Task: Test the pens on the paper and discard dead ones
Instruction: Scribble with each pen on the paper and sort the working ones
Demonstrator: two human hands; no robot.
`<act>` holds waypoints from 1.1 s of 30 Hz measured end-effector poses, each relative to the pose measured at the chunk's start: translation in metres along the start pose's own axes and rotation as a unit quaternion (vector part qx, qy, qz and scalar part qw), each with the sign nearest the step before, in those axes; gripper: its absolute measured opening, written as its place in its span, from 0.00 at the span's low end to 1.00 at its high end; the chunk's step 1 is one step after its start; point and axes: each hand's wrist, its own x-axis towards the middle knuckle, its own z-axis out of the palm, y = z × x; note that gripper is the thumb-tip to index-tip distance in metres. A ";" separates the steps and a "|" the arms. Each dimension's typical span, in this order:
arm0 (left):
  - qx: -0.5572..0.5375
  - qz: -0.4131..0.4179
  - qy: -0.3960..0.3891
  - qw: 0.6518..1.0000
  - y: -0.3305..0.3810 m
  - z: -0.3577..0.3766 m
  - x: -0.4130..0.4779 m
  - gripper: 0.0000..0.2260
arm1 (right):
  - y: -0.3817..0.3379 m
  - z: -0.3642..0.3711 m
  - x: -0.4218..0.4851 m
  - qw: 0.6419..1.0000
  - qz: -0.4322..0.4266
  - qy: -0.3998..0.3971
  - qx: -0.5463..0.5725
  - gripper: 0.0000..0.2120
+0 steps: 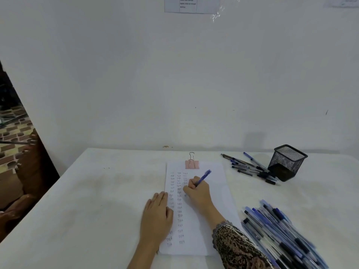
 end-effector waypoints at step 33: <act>0.000 0.004 -0.011 1.000 0.000 -0.002 -0.001 0.25 | 0.011 0.000 0.007 0.999 -0.012 0.036 -0.011 0.22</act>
